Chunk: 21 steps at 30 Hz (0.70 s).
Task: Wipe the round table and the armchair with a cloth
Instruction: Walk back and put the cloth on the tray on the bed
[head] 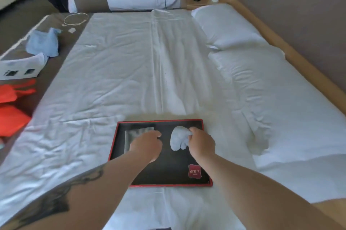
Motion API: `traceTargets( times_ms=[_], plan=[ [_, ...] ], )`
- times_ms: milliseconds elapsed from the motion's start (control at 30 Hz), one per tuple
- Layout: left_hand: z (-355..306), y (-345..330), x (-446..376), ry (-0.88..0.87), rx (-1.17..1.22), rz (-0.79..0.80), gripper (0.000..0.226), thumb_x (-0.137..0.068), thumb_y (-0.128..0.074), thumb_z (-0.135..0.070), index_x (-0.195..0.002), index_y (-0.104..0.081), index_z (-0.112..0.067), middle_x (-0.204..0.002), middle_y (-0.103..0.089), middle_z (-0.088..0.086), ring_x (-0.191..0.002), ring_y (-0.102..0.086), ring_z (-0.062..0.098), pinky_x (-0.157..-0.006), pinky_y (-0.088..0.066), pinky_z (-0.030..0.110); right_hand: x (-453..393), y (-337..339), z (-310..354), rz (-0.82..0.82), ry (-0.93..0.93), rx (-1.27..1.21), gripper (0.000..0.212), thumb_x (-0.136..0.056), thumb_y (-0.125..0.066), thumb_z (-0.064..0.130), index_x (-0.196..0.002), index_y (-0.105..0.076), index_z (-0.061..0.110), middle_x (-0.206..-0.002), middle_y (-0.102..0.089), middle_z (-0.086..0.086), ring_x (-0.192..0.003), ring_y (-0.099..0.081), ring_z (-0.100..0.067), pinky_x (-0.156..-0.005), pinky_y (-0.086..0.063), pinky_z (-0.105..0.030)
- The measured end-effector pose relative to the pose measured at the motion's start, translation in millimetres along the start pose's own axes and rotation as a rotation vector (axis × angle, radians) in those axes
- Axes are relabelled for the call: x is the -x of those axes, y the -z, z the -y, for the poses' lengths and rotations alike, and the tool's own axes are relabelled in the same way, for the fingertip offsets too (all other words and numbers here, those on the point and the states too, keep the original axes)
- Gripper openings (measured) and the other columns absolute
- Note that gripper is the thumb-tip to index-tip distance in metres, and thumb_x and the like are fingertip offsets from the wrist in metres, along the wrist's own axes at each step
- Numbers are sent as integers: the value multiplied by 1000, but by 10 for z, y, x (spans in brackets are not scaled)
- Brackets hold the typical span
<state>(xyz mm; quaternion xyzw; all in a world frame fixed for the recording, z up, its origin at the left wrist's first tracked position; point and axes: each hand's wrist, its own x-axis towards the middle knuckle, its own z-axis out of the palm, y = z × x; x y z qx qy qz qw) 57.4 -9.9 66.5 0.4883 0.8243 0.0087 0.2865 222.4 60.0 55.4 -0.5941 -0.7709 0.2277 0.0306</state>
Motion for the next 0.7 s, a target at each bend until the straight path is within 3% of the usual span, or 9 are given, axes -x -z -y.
traceTargets(
  times_ms=[100,167,233,300,367,433,567,700],
  plan=[
    [122,-36,-278,-39,-30,-55,44,-99,-38,-17,-142,-45,-25,-147,-45,-1,-132,-46,23,-105,-41,36,-262,-211,45,-35,-18,-37,38,-97,-42,12,-135,-49,15,-128,-59,-5,-118,-55,-26,-95,-43,-36],
    [192,-111,-481,-119,-124,-75,50,-99,-40,-17,-148,-37,-19,-155,-35,-1,-142,-32,20,-114,-32,35,-400,-391,53,-229,147,-22,39,-86,-51,-3,-121,-59,11,-117,-63,-4,-113,-58,-28,-90,-44,-36],
    [249,-225,-637,-196,-208,-74,56,-100,-37,-18,-154,-24,-17,-162,-17,-2,-150,-13,16,-120,-18,36,-492,-657,3,-308,281,78,39,-77,-58,-9,-109,-63,11,-110,-64,-4,-110,-58,-29,-92,-44,-39],
    [303,-345,-707,-197,-217,-69,59,-101,-34,-15,-156,-14,-19,-164,-4,-4,-151,-3,15,-122,-9,35,-462,-960,-82,-154,300,158,43,-85,-57,-2,-124,-57,16,-130,-56,-2,-127,-46,-25,-106,-37,-39],
    [347,-426,-721,-200,-212,-58,60,-102,-35,-15,-156,-11,-20,-164,-2,-4,-151,-2,14,-122,-7,33,-372,-1219,-171,117,251,184,57,-96,-51,12,-148,-30,19,-156,-27,-1,-145,-21,-22,-117,-22,-40],
    [434,-508,-749,-195,-242,-12,58,-103,-34,-18,-156,-12,-20,-164,-1,-4,-151,-3,15,-122,-7,34,-332,-1335,-223,259,217,224,67,-100,-46,22,-154,-5,22,-162,-2,1,-149,-2,-18,-120,-12,-39],
    [533,-588,-668,-205,-283,30,56,-104,-33,-21,-156,-12,-19,-165,-2,-2,-151,-4,17,-121,-9,36,-343,-1212,-220,343,214,242,69,-100,-45,27,-154,-3,25,-162,3,3,-149,-1,-19,-120,-15,-43],
    [409,-302,-687,-190,-268,35,57,-100,-38,-16,-155,-19,-18,-164,-8,-2,-150,-8,18,-121,-10,36,-397,-768,-120,316,212,342,64,-100,-45,27,-153,-10,24,-162,-2,-2,-148,-4,-24,-119,-13,-45]
  ],
)
